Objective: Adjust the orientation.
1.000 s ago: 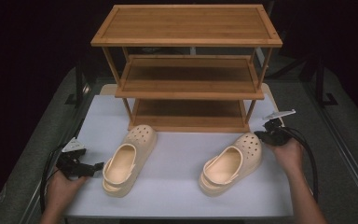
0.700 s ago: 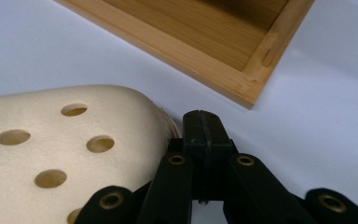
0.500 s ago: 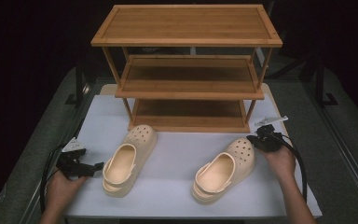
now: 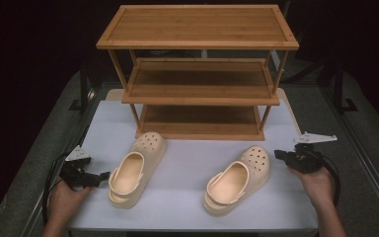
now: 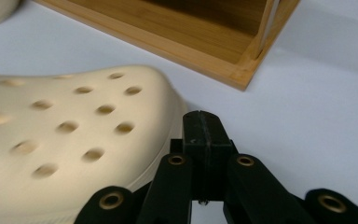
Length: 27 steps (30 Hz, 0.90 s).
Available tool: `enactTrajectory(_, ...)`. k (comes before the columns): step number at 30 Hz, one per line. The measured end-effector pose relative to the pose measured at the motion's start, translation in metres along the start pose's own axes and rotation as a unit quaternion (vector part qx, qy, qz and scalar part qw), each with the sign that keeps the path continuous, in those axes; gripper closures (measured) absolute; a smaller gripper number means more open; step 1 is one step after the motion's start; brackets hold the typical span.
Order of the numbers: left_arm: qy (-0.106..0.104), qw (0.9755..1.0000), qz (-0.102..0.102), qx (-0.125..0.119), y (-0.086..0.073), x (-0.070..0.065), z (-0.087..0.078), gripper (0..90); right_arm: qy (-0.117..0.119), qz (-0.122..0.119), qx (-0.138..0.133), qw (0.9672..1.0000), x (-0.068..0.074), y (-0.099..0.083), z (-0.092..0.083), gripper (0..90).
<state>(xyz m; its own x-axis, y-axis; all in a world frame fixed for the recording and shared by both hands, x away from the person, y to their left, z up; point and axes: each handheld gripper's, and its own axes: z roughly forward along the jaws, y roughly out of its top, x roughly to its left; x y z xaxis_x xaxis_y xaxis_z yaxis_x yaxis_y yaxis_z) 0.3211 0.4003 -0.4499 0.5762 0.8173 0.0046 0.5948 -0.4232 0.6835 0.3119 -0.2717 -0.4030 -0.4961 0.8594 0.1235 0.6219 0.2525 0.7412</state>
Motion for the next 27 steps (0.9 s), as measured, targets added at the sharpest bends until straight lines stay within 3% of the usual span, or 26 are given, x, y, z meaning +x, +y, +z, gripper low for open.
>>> enactTrajectory(7,0.0,1.0,-0.002,-0.002,0.0,0.0,0.0,0.0,0.019,-0.024,0.002,0.9995,0.017,-0.03,-0.017,89.8)
enactTrajectory(13,0.0,1.0,-0.001,-0.001,0.0,0.0,0.0,0.0,0.03,-0.025,0.009,0.9992,0.023,-0.049,-0.015,89.8)
enactTrajectory(16,0.0,1.0,-0.002,-0.002,0.0,0.0,0.0,0.0,0.032,-0.021,0.011,0.9992,0.022,-0.051,-0.01,89.8)
enactTrajectory(18,0.0,1.0,-0.002,-0.002,0.0,0.0,0.0,0.0,0.049,-0.021,0.008,0.9985,0.021,-0.05,-0.006,89.8)
enactTrajectory(22,0.0,1.0,-0.002,-0.002,0.0,0.0,0.0,0.0,0.042,-0.033,0.022,0.9983,0.023,-0.046,0.002,89.6)
enactTrajectory(27,0.0,1.0,-0.002,-0.001,0.0,0.0,0.0,0.0,0.051,-0.032,0.027,0.9978,0.024,-0.043,0.005,89.7)
